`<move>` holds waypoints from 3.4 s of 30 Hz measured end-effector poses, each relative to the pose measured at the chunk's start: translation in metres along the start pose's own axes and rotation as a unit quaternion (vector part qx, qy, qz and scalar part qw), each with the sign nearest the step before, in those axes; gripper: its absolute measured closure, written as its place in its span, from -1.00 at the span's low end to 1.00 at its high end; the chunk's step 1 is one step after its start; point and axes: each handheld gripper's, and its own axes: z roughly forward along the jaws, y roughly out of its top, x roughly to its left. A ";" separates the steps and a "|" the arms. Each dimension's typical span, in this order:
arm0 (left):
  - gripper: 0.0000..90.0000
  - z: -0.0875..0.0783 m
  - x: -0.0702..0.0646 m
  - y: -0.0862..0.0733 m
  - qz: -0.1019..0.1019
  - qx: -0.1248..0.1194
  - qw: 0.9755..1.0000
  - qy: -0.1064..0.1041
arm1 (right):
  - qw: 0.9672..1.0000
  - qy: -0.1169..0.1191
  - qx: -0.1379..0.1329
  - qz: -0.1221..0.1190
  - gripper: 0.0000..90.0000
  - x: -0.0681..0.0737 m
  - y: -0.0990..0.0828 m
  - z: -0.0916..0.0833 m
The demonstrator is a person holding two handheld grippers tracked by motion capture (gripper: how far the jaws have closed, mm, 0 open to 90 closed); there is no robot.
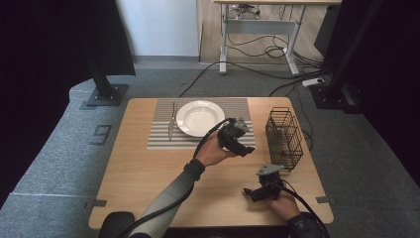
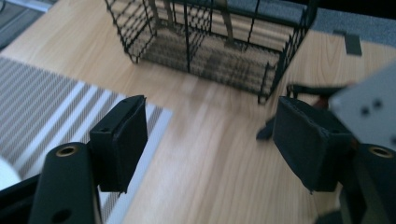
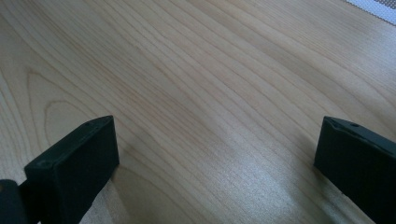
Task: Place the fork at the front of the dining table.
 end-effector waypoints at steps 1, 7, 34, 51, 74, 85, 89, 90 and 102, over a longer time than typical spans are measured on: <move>-0.37 0.003 0.001 0.005 0.002 0.000 1.000 -0.001 | 1.000 0.000 0.001 0.000 -1.00 0.000 0.000 0.000; -0.31 0.018 0.012 0.033 -0.011 -0.018 0.999 -0.025 | 1.000 0.000 0.001 0.000 -1.00 0.000 0.000 0.000; 0.72 0.038 0.001 0.074 0.010 -0.001 0.997 -0.074 | 1.000 0.001 0.002 -0.001 -1.00 0.000 0.000 0.000; 0.59 0.035 -0.003 0.075 0.016 0.031 0.998 -0.048 | 1.000 0.001 0.003 0.000 -1.00 0.000 0.000 0.000; 0.81 0.018 0.005 0.081 -0.020 0.006 0.996 -0.086 | 1.000 0.001 0.003 0.000 -1.00 0.000 0.000 0.000; 0.85 -0.009 0.010 0.090 -0.009 -0.004 0.997 -0.076 | 1.000 -0.001 0.002 0.001 -1.00 0.000 0.000 0.000; 0.94 -0.023 0.013 0.093 -0.010 -0.012 0.997 -0.075 | 1.000 -0.001 0.002 0.002 -1.00 0.000 0.000 0.000; 0.94 -0.026 0.014 0.093 -0.010 -0.015 0.997 -0.077 | 1.000 -0.001 0.003 0.004 -1.00 0.001 0.000 -0.001; 0.94 -0.077 0.019 0.097 -0.016 -0.031 0.997 -0.072 | 1.000 0.007 0.001 0.001 -0.88 0.004 0.002 -0.004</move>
